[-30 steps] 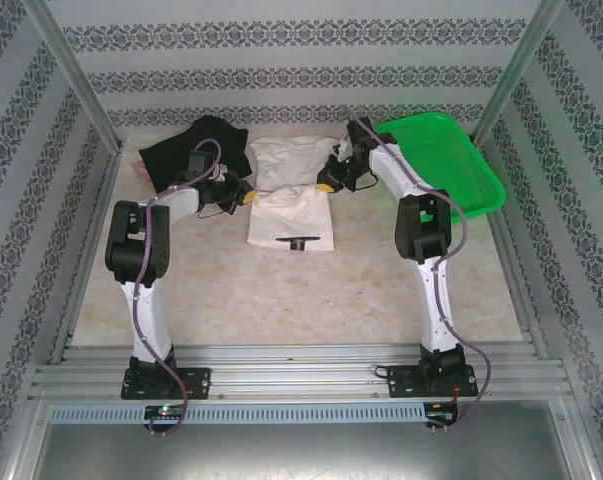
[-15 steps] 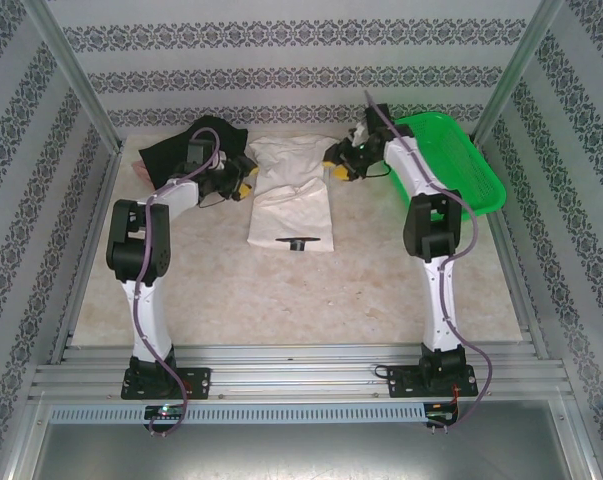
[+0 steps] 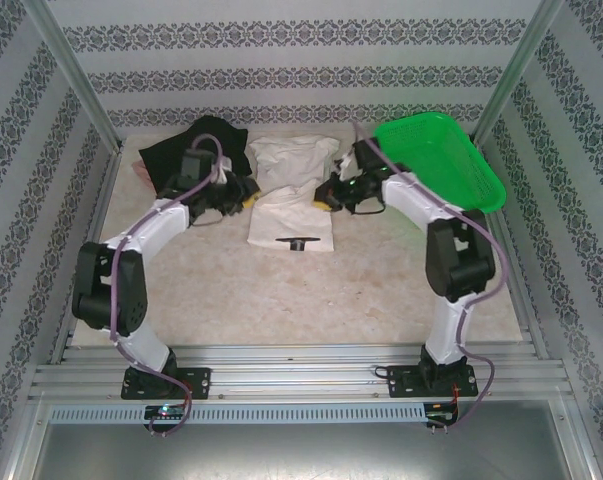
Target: Fold and stack the t-shirts
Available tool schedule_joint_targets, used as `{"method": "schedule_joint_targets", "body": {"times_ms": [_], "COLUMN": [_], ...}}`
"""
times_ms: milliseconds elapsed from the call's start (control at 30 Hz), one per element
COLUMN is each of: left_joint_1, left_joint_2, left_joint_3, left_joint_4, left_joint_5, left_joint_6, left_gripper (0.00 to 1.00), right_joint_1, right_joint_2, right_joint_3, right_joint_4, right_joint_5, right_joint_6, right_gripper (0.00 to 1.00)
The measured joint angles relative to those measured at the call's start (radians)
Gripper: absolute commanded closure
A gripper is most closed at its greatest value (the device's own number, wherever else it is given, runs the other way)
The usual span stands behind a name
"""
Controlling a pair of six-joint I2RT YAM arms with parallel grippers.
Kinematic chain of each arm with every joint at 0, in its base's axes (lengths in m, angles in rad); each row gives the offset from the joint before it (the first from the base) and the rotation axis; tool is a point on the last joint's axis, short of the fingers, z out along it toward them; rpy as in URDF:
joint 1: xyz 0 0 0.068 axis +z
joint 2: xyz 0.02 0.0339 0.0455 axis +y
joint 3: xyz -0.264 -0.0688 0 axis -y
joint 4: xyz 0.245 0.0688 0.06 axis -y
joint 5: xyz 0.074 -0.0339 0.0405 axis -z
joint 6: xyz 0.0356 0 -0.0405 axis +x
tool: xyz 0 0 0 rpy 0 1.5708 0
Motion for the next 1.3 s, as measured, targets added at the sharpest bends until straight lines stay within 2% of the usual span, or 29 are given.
{"method": "schedule_joint_targets", "body": {"times_ms": [133, 267, 433, 600, 833, 1000, 1167, 1300], "left_joint_1": [-0.032, -0.042, -0.046, -0.045, -0.031, -0.016, -0.010, -0.010], "left_joint_2": [0.124, 0.227, 0.327, 0.420, 0.551, 0.623, 0.593, 0.472], "left_joint_3": [-0.035, 0.002, 0.109, 0.289, 0.524, 0.658, 0.710, 0.619], "left_joint_4": [-0.017, -0.014, -0.014, -0.032, -0.073, -0.079, -0.065, -0.058], "left_joint_5": [-0.006, -0.017, -0.040, -0.075, -0.146, -0.168, -0.163, -0.151], "left_joint_6": [0.011, 0.014, 0.014, 0.029, 0.066, 0.059, 0.051, 0.055], "left_gripper": [0.86, 0.87, 0.85, 0.81, 0.72, 0.60, 0.46, 0.44], "right_joint_1": [0.045, 0.049, 0.042, 0.032, 0.002, -0.037, -0.065, -0.068], "right_joint_2": [0.133, 0.224, 0.328, 0.413, 0.476, 0.499, 0.498, 0.430], "right_joint_3": [-0.001, 0.050, 0.174, 0.321, 0.447, 0.483, 0.499, 0.430], "right_joint_4": [0.084, 0.125, 0.190, 0.209, 0.212, 0.220, 0.241, 0.240], "right_joint_5": [0.005, 0.020, 0.042, 0.064, 0.113, 0.164, 0.186, 0.203], "right_joint_6": [0.053, 0.097, 0.168, 0.212, 0.246, 0.261, 0.257, 0.221], "right_gripper": [0.98, 0.99, 0.98, 0.97, 0.96, 0.96, 0.92, 0.90]}}
